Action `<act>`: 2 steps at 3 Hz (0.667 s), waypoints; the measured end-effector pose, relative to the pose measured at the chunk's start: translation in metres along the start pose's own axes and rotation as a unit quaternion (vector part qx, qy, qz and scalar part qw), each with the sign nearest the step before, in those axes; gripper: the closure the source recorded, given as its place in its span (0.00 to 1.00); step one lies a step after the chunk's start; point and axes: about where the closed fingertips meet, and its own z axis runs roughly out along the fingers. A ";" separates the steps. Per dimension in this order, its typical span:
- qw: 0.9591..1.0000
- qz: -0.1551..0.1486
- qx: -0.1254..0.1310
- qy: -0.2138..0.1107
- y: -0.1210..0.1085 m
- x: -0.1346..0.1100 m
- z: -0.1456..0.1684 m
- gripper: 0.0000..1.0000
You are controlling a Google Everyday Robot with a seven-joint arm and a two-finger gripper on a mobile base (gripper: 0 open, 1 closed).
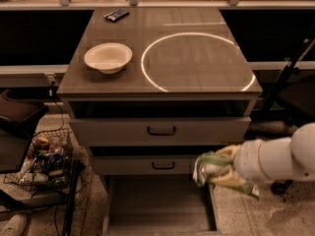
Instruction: Place green jalapeno chip bag into bottom drawer
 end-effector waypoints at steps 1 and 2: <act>0.995 -0.012 -0.085 0.048 0.065 0.062 0.078 1.00; 0.995 -0.012 -0.085 0.048 0.065 0.062 0.078 1.00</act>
Offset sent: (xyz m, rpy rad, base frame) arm -0.0357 0.0107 -0.0955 -0.0597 0.1299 0.0818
